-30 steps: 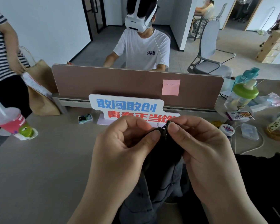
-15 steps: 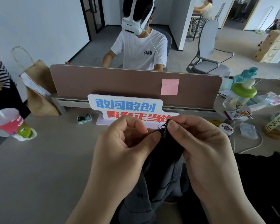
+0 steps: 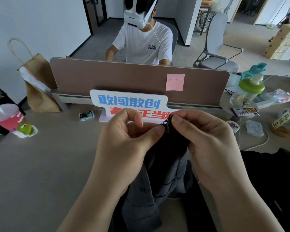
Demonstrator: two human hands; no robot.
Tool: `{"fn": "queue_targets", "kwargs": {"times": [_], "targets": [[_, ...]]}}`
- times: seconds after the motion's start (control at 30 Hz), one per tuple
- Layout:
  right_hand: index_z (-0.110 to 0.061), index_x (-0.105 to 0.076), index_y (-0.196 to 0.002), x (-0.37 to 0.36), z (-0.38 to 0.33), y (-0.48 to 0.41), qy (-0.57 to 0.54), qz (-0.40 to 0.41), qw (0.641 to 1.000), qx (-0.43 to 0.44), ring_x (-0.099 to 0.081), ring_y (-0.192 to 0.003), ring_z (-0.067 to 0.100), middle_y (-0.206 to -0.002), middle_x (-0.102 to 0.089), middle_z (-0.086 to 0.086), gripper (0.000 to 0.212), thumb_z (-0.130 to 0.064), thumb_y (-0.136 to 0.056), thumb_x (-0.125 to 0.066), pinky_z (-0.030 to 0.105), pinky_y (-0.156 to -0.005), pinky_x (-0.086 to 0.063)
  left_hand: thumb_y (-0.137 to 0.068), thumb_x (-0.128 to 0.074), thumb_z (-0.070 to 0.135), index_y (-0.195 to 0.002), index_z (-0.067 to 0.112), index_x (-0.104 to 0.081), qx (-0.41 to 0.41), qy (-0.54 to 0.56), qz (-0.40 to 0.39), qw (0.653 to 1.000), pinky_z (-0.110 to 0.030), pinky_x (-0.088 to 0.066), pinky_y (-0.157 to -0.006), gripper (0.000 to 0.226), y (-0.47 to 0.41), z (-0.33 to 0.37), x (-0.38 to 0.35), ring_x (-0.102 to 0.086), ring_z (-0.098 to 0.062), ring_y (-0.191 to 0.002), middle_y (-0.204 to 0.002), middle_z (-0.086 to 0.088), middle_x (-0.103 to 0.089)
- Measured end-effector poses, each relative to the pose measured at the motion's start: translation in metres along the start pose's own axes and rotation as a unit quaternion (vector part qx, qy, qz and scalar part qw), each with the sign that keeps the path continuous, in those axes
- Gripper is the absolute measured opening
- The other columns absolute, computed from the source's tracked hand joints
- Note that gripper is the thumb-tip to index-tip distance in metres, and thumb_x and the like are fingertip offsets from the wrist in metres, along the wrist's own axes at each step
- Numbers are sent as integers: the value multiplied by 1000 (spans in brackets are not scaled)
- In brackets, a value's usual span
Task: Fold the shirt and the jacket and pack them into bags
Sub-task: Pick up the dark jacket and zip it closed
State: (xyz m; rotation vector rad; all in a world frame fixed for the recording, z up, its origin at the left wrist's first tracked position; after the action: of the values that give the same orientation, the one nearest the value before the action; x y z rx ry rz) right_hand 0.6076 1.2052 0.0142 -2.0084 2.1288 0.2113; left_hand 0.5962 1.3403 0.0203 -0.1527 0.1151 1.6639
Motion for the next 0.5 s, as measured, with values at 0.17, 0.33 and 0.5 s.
{"fn": "queue_targets", "kwargs": {"times": [0.17, 0.33, 0.5], "targets": [[-13, -75, -72, 3, 3, 0, -10, 7, 1000, -23, -66, -77, 22, -74, -72, 8, 6, -13, -68, -71, 40, -83, -53, -75, -69, -7, -66, 16, -39, 2, 19, -4, 1000, -24, -56, -64, 39, 2, -1, -1, -73, -20, -73, -75, -11, -76], [-9, -74, -73, 2, 0, 2, -41, 4, 998, -40, -65, -78, 27, -77, -71, 14, 10, -10, -63, -76, 44, -85, -52, -76, -69, -6, -66, 15, -38, -2, 14, -1, 1000, -23, -57, -67, 39, 3, -1, 1, -74, -20, -77, -79, -10, -76], [-8, -74, -73, 3, -1, 4, -34, 2, 999, -27, -66, -77, 26, -77, -72, 14, 12, -16, -65, -70, 42, -83, -53, -76, -67, -9, -67, 14, -37, -2, 27, -7, 1000, -23, -57, -66, 39, 3, 0, 1, -74, -20, -78, -80, -11, -76]]}}
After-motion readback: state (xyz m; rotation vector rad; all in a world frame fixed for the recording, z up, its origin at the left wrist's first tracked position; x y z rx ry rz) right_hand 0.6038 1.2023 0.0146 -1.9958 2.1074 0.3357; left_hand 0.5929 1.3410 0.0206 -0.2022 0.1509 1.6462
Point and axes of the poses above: each hand's wrist, its own y-axis away from the middle knuckle, its own x-axis out of the back of the hand, z = x × y, the point moved 1 cm from there along -y, towards the middle knuckle
